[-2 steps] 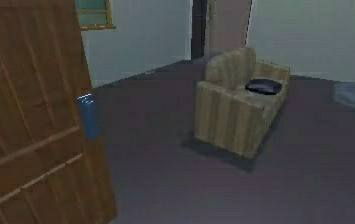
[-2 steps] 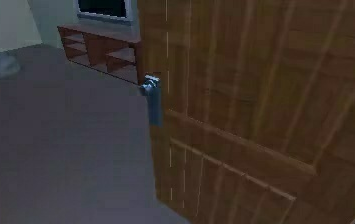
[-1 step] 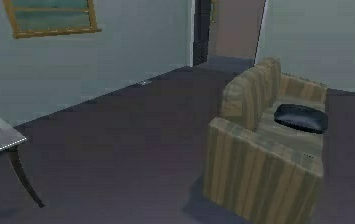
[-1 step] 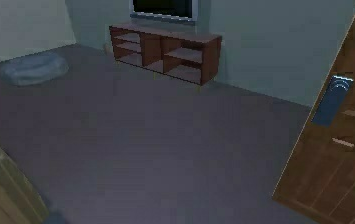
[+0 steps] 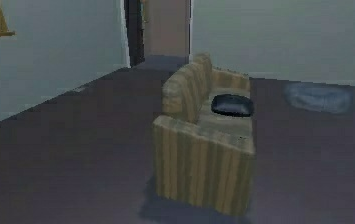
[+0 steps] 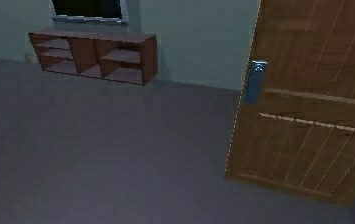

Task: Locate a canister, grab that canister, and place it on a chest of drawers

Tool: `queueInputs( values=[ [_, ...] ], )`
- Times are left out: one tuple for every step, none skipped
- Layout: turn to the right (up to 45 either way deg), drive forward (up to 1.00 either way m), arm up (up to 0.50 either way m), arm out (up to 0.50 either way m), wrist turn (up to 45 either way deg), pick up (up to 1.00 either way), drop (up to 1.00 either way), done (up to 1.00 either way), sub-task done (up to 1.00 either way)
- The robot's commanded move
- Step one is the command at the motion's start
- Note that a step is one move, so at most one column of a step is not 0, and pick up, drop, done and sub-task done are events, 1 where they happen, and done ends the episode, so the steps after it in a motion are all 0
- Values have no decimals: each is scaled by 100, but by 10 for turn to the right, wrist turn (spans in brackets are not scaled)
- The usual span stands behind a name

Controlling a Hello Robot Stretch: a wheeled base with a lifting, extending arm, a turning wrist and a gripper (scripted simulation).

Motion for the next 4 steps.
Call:
queueInputs(
  values=[
    [0,55,0,0,0,0,0,0,0],
    [-450,0,0,0,0,0,0,0,0],
    [-450,0,0,0,0,0,0,0,0],
    [-30,0,0,0,0,0,0,0,0]
  ],
)
